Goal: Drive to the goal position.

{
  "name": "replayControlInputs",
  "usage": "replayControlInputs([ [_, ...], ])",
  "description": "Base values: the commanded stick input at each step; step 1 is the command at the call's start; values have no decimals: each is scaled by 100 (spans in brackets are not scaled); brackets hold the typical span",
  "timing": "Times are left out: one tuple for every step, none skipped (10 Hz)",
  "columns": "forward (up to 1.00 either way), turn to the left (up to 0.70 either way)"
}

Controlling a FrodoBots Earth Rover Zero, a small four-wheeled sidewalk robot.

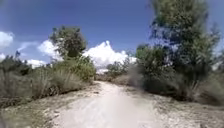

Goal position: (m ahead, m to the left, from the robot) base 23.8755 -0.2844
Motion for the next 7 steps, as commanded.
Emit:
replayControlInputs([
  [44,2],
  [44,2],
  [44,2],
  [44,2],
  [44,2],
  [44,2],
  [44,2],
])
